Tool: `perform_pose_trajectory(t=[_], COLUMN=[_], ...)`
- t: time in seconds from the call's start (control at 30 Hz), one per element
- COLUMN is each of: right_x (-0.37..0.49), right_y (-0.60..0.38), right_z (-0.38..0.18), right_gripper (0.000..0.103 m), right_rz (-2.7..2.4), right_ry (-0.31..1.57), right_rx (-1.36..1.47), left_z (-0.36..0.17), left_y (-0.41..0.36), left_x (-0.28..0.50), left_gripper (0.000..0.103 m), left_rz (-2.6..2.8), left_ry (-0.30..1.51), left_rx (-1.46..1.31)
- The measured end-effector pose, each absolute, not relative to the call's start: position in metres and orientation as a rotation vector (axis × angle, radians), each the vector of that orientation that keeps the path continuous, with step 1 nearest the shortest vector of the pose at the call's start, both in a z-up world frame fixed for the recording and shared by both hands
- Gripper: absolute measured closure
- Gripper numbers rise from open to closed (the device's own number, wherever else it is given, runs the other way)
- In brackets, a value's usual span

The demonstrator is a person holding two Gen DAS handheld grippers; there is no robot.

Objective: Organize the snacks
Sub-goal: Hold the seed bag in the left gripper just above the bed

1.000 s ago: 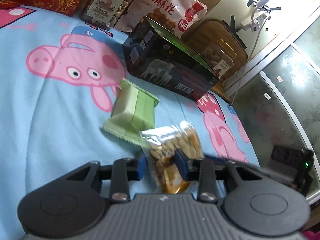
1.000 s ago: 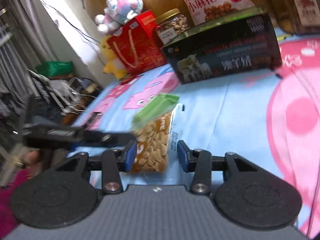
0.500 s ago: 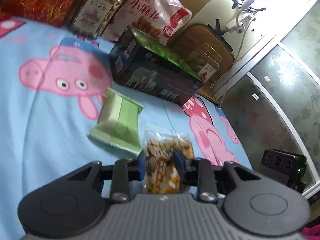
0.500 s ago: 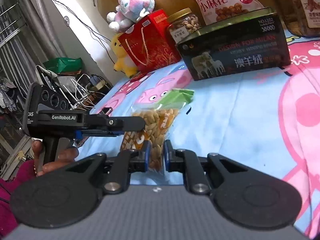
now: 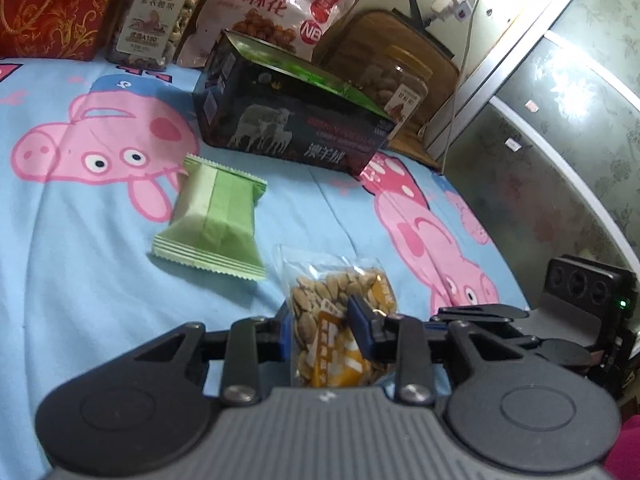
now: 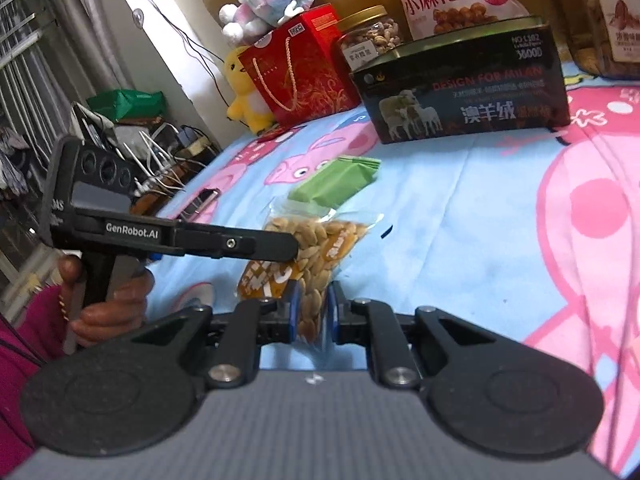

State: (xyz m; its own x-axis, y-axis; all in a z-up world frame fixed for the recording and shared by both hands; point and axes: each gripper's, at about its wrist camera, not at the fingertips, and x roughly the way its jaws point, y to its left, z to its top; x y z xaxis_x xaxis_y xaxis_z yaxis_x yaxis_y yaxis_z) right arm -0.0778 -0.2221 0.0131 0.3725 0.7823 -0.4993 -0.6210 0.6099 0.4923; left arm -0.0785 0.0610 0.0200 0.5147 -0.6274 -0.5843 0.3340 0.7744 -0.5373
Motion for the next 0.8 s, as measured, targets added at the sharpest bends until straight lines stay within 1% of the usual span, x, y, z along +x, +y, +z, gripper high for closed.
perform_pose_trajectory(t=[0.23,0.3,0.8], right_x=[-0.073,-0.075,-0.087], right_y=[-0.229,-0.23,-0.226], right_z=[0.004,0.003,0.005], right_gripper=[0.084,0.084,0.082], right_rz=[0.909,0.904,0.854], right_ry=[0.783,0.781,0.746], right_rx=[0.32,0.333,0.326], left_z=[0.019,0.02,0.026], left_y=[0.054,0.052,0.041], left_x=[-0.075,-0.077,-0.086], left_gripper=[0.073,0.072,0.07], left_rz=[-0.529,-0.503,-0.413], left_ry=[0.879,0.88,0.874], left_rx=[-0.391,-0.389,-0.337])
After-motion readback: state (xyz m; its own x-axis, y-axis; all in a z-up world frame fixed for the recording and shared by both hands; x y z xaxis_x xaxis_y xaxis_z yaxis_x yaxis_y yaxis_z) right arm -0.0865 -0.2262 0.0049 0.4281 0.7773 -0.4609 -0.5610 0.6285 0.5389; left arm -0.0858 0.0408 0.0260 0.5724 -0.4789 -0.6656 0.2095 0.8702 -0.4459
